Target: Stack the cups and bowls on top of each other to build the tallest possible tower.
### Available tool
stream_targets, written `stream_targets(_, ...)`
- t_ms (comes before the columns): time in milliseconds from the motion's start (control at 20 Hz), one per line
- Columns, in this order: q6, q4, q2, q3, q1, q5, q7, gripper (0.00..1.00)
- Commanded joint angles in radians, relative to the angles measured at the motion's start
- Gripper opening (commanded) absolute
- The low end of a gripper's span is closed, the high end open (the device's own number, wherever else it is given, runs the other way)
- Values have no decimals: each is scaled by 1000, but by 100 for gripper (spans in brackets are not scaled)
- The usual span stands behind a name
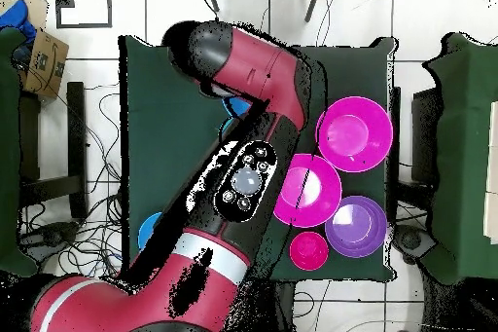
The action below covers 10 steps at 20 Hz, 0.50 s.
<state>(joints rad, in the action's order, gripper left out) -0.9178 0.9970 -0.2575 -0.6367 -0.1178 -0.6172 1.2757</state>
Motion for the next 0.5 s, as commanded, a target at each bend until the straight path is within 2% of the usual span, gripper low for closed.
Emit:
stream_targets(50, -132, 14, 27, 104, -9, 70, 198, 0)
stream_targets(500, -194, 24, 25, 112, -11, 70, 262, 0)
